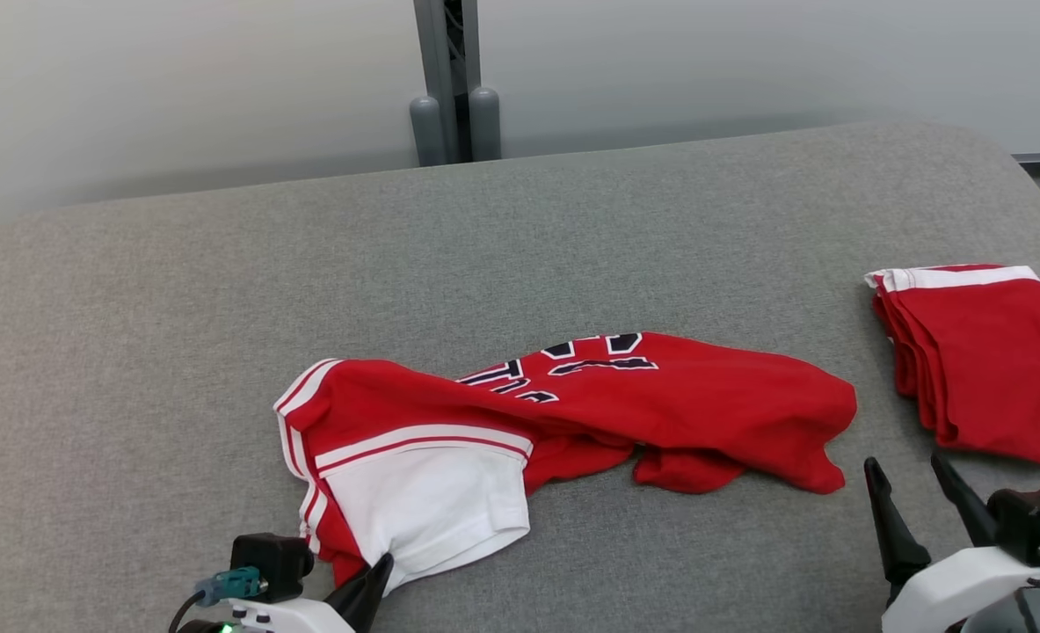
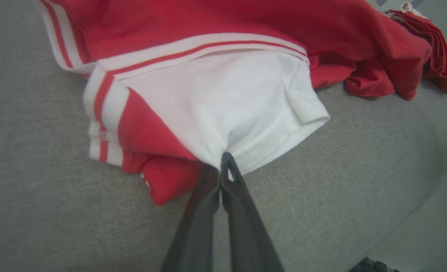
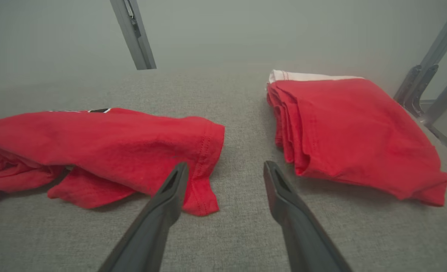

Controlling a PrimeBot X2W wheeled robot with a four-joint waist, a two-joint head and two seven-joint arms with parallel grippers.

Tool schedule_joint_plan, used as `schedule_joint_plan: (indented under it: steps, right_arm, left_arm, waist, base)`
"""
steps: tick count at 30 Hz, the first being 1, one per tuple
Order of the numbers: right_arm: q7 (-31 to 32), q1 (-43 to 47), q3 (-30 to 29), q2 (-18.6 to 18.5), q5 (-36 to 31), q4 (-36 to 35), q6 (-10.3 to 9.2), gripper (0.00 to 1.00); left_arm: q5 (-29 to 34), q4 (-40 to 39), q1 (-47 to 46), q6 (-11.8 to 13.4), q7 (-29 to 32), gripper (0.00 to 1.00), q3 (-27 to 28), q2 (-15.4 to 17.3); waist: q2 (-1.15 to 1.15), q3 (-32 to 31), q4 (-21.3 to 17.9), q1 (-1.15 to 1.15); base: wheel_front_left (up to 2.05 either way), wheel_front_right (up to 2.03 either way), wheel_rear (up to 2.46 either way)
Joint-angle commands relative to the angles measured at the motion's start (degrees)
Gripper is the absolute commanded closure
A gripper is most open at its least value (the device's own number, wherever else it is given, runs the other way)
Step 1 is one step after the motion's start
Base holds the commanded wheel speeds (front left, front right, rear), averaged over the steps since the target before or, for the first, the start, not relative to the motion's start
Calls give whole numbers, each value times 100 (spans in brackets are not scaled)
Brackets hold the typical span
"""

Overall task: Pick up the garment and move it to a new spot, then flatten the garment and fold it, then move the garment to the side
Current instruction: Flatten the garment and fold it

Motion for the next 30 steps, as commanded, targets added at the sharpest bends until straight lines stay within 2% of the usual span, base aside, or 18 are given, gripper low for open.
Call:
schedule_joint_plan:
  steps: [1, 5, 12, 15, 16, 19, 23, 27, 30]
  right_arm:
    - [-65, -134, 46, -33, 82, 136, 1, 0]
    - [-138, -506, 250, -214, 173, 985, 1, 0]
    - [-222, -1278, 794, -275, 479, 2577, 1, 0]
    - [-231, -1417, 1035, -234, 696, 3100, 1, 83]
    - [-271, -1450, 1091, -225, 781, 3216, 1, 100]
    - [-639, -1520, 1097, -312, 1061, 3262, -1, 100]
    - [-1201, -1528, 908, -420, 1401, 2778, 0, 100]
    - [-1400, -1408, 700, -576, 1567, 1872, 1, 100]
    - [-1449, -1329, 494, -668, 1445, 987, 1, 100]
  left_arm:
    - [19, -41, -77, 33, 12, 100, 17, 32]
    - [59, -156, -160, 54, 54, 100, -3, 74]
    - [99, -276, -226, 74, 91, 100, -32, 121]
    - [95, -355, -238, 84, 90, 100, -14, 149]
    - [84, -398, -223, 100, 91, 100, 1, 165]
    - [81, -594, -189, 135, 85, 100, 41, 209]
    - [71, -1035, -182, 224, 68, 100, 175, 313]
    - [82, -1556, -220, 336, 98, 100, 378, 482]
    - [144, -1921, -277, 449, 97, 100, 563, 642]
  waist:
    - [0, 10, 33, 0]
    - [0, 82, 123, 0]
    - [0, 201, 221, 0]
    - [0, 215, 274, 0]
    - [0, 217, 284, 0]
    - [0, 217, 320, 0]
    - [0, 179, 343, 0]
    - [0, 104, 309, 0]
    - [0, 44, 255, 0]
  base:
    - [0, 0, 0]
    - [0, 0, 0]
    - [0, 0, 0]
    - [0, 0, 0]
    - [0, 0, 0]
    - [0, 0, 0]
    - [0, 0, 0]
    - [0, 0, 0]
    - [0, 0, 0]
